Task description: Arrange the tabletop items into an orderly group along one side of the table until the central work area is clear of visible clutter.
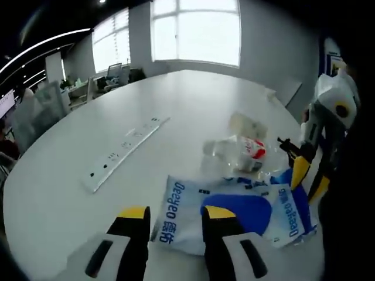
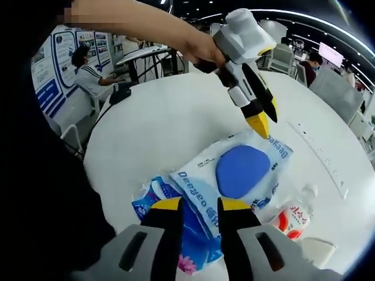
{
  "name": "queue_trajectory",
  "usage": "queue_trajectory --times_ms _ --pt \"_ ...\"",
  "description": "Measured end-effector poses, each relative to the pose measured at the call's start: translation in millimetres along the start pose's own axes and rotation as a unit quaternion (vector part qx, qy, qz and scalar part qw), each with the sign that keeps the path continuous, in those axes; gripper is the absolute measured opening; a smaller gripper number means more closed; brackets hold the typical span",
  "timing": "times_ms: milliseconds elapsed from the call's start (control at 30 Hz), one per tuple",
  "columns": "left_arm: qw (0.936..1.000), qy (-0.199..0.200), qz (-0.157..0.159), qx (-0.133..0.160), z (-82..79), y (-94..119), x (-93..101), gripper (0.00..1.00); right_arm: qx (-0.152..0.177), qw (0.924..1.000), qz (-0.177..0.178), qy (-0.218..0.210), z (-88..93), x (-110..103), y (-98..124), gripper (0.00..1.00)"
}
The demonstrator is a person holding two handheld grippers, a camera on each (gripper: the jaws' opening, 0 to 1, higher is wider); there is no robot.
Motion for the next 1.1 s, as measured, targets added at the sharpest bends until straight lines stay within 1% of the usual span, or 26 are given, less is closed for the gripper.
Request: queue_trajectory --times_ms 67,300,433,567,700,900,967,1100 --pt "0.9999 -0.007 -0.005 -0.013 5.6 -3.5 -2.5 0.31 -0.001 1.0000 -0.003 0.000 0.9 0.5 -1.4 0.17" --pt "0.9999 0.003 0.001 -0.014 11.0 -8.2 -5.0 0.29 -0.014 0.9997 -0.013 0.015 6.2 0.8 -8.7 0.16" --pt "0.9998 -0.001 0.004 -0.017 13.7 -11.0 -5.9 0.26 -0.020 0.9990 -0.017 0.036 7.4 -0.6 -13.1 0.13" --pt "0.9996 -0.006 0.013 -0.024 18.8 -16.1 -4.5 0.25 -0.021 0.9988 -0.017 0.042 6.7 -1.1 -15.7 0.09" --pt "0.9996 -0.003 0.018 -0.022 18.6 -17.6 -3.8 0.24 -0.030 0.9979 -0.018 0.055 9.9 -2.3 -19.7 0.07" --pt "0.9995 0.001 0.023 -0.021 20.7 -21.0 -4.1 0.24 -0.037 0.9972 -0.023 0.061 12.9 -3.5 -21.7 0.06" --pt "0.9995 0.002 0.025 -0.017 21.6 -21.6 -5.5 0.23 -0.037 0.9974 -0.026 0.057 13.1 -3.2 -21.9 0.06" --pt "0.9995 0.000 0.026 -0.015 25.1 -23.1 -9.1 0.17 -0.038 0.9973 -0.029 0.057 15.3 -2.5 -23.2 0.04"
Point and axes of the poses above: the point that each gripper's makers call its tool centre point, and the gripper's own axes: y roughly backward along the fingers, x roughly to its right, z roughly out of its underside, the point moved 5 cm from there along y, roughly backward along the fingers, and after that the axes turned 9 degrees about -y, right-handed, at the moved point
